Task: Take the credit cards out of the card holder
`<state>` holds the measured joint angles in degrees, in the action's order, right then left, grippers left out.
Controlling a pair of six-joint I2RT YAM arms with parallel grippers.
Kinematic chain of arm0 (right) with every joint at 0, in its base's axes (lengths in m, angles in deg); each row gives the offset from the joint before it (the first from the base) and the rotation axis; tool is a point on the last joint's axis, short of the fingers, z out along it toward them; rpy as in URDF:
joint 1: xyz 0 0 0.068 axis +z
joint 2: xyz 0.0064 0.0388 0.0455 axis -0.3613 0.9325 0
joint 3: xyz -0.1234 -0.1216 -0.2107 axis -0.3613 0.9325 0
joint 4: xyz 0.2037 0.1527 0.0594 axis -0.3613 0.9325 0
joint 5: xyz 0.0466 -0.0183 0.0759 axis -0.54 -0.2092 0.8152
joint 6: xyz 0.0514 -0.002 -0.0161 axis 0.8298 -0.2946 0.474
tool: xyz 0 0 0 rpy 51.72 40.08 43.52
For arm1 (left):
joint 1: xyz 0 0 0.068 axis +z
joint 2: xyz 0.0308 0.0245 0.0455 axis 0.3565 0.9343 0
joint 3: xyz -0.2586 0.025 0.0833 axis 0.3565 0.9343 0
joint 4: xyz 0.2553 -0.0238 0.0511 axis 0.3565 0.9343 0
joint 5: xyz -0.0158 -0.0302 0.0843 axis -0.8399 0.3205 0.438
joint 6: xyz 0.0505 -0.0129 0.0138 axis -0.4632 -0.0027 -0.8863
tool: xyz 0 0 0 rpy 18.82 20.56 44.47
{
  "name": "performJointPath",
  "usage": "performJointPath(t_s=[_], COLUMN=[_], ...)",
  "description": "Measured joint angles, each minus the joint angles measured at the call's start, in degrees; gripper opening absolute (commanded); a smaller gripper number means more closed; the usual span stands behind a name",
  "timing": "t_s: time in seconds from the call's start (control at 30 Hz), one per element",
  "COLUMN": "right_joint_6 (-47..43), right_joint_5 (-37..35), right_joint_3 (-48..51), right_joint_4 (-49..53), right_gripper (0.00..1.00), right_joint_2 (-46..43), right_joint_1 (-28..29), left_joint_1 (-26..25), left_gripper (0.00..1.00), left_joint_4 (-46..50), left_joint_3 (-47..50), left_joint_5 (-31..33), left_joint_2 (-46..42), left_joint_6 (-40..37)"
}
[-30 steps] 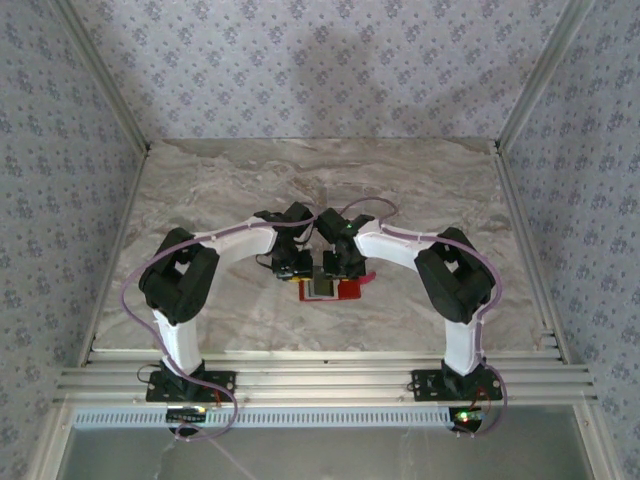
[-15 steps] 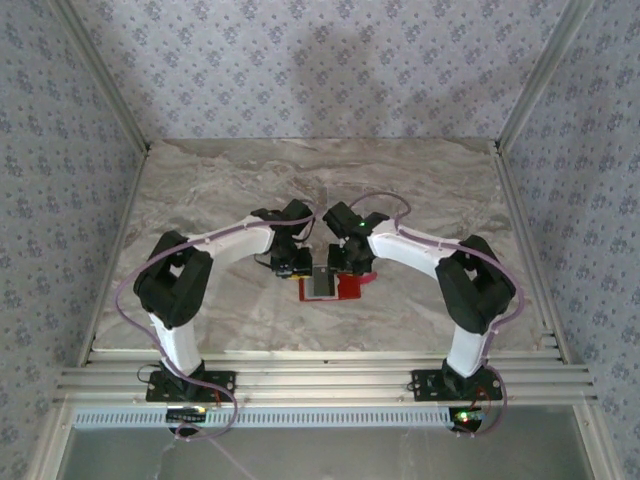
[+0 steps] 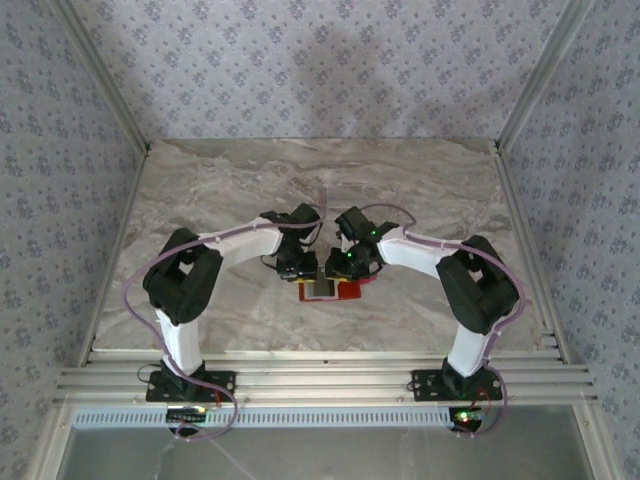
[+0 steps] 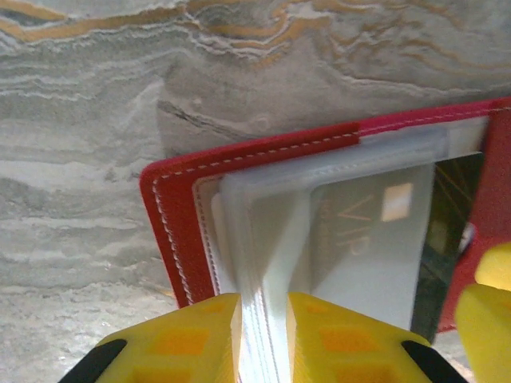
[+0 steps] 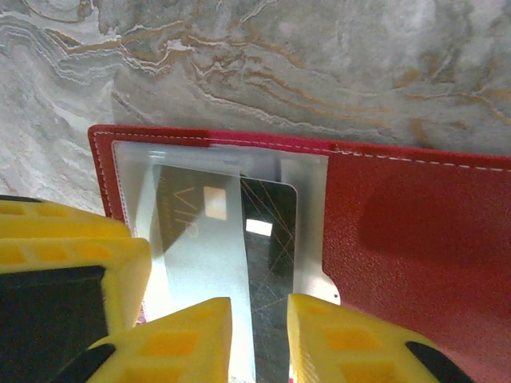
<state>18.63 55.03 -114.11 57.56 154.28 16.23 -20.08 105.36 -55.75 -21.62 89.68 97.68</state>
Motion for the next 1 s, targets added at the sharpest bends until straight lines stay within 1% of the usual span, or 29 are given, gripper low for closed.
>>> performJointPath(t_s=[0.23, 0.5, 0.77, 1.0], right_joint_6=[-0.5, -0.9, -0.9, -0.4], right_joint_5=[2.1, 4.5, 5.5, 8.9], right_joint_3=[2.0, 2.7, 3.4, 5.8], right_joint_4=[-2.3, -4.3, -5.2, -9.8], right_gripper=[0.23, 0.22, 0.21, 0.19], right_joint_2=[0.0, 0.5, 1.6, 1.6], right_joint_1=[-1.8, -2.0, -2.5, -3.2], left_joint_1=[-0.1, -0.3, -0.3, -0.4], left_gripper=[0.22, 0.22, 0.22, 0.22], left_joint_4=[0.4, 1.0, 1.1, 1.3], left_joint_3=[-0.2, -0.7, -0.8, -1.1], left_joint_5=[1.3, 1.4, 1.5, 1.5], left_joint_2=[0.1, 0.5, 0.5, 0.8], left_joint_6=[0.0, 0.0, 0.0, 0.0])
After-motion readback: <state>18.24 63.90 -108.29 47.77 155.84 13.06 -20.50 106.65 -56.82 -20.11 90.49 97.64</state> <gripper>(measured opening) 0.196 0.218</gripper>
